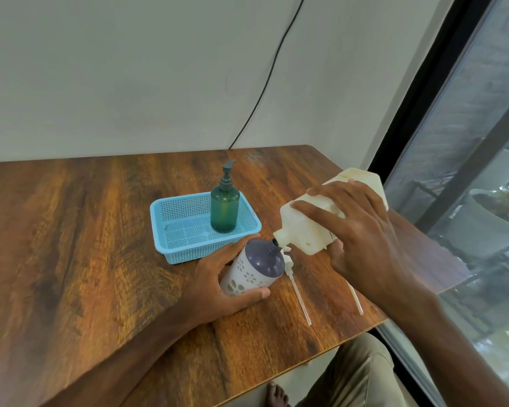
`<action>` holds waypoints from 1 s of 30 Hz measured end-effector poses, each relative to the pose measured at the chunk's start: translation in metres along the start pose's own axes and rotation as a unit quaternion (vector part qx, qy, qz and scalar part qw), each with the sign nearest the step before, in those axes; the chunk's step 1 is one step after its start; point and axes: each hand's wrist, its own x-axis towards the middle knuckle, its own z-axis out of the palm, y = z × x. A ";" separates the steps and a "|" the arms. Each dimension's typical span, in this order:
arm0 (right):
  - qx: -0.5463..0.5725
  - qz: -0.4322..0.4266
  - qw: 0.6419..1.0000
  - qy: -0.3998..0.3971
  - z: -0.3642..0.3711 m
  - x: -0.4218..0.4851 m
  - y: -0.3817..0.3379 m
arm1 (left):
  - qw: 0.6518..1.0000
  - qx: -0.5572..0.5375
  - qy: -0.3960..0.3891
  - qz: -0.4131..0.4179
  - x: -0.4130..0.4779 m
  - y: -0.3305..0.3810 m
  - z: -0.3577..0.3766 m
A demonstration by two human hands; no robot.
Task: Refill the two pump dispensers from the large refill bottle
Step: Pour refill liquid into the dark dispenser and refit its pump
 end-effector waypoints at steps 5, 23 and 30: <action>-0.005 -0.006 1.000 0.002 -0.001 0.002 -0.003 | 1.000 0.002 0.000 -0.003 0.000 0.001 -0.001; -0.021 -0.026 0.999 -0.018 -0.006 0.011 -0.010 | 1.000 -0.005 0.006 -0.006 0.000 -0.001 0.000; -0.030 -0.030 0.999 -0.029 -0.009 0.013 -0.012 | 1.000 -0.008 0.010 -0.006 0.000 -0.001 -0.001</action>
